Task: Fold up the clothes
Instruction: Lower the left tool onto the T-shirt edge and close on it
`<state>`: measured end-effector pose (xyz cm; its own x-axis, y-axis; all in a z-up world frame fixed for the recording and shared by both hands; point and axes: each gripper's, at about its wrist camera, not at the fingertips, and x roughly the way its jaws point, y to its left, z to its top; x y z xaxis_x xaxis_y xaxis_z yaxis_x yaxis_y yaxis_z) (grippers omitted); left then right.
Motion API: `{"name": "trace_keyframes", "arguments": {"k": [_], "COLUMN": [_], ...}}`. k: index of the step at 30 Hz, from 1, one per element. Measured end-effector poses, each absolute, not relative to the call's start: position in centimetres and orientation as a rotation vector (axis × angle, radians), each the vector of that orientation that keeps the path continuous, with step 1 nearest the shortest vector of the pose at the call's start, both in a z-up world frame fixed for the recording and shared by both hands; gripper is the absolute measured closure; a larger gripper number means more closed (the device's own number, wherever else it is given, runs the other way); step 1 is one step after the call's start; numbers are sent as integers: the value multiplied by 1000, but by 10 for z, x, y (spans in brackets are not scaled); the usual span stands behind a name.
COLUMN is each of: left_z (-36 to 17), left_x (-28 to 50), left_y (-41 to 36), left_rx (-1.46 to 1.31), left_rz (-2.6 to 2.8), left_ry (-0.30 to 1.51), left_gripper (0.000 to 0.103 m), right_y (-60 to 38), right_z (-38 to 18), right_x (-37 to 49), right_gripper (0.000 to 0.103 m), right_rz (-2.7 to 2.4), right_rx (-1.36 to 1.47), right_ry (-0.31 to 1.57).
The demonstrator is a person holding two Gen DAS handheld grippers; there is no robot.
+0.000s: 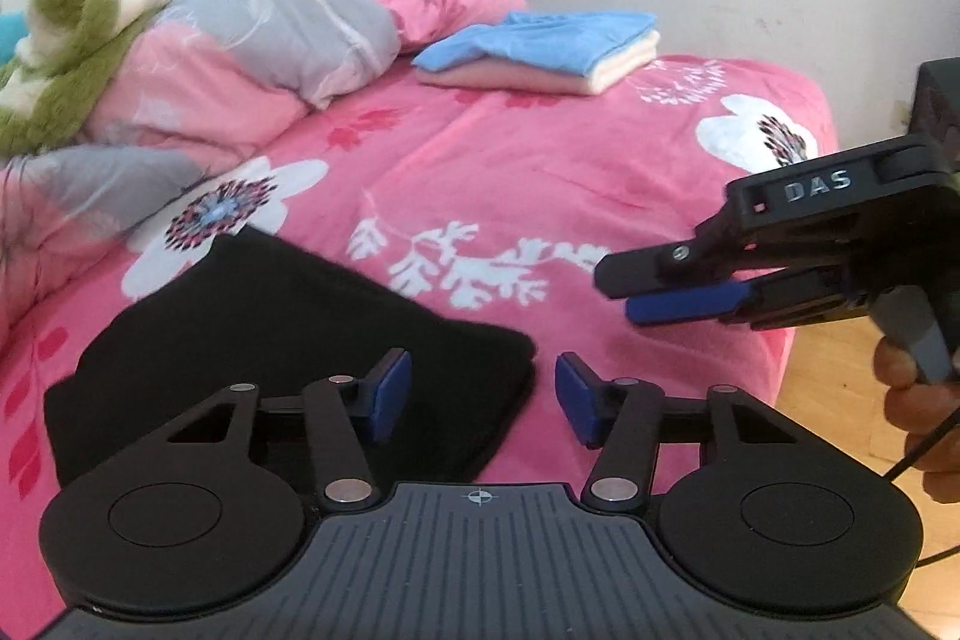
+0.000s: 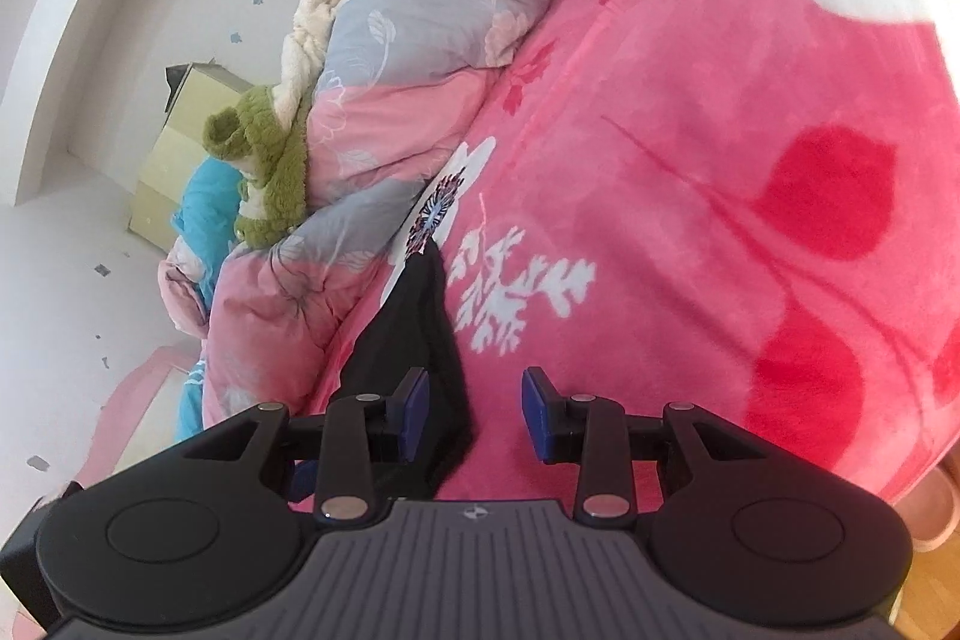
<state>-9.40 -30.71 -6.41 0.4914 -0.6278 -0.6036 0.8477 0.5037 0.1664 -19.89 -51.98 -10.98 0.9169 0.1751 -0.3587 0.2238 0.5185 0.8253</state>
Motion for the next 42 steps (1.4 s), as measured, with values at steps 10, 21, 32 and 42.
{"name": "trace_keyframes", "arguments": {"k": [10, 21, 32, 42], "left_z": [-73, -63, -25, -19], "left_x": [-89, -71, -41, -41], "left_y": [-328, -316, -266, -250], "left_rx": [508, 314, -29, -85], "left_rz": [-938, -922, -892, -891], "left_ry": [555, 624, 637, 608], "left_gripper": [85, 101, 102, 102], "right_y": [-531, -532, -521, -492], "right_z": [-128, -132, -120, -104], "right_x": [-203, -207, -199, -165], "right_gripper": [66, 66, 67, 67], "right_rz": [-6, 1, 92, 108], "right_rx": [1081, 1100, 1032, 746], "right_ry": [410, 393, 403, 547]}}
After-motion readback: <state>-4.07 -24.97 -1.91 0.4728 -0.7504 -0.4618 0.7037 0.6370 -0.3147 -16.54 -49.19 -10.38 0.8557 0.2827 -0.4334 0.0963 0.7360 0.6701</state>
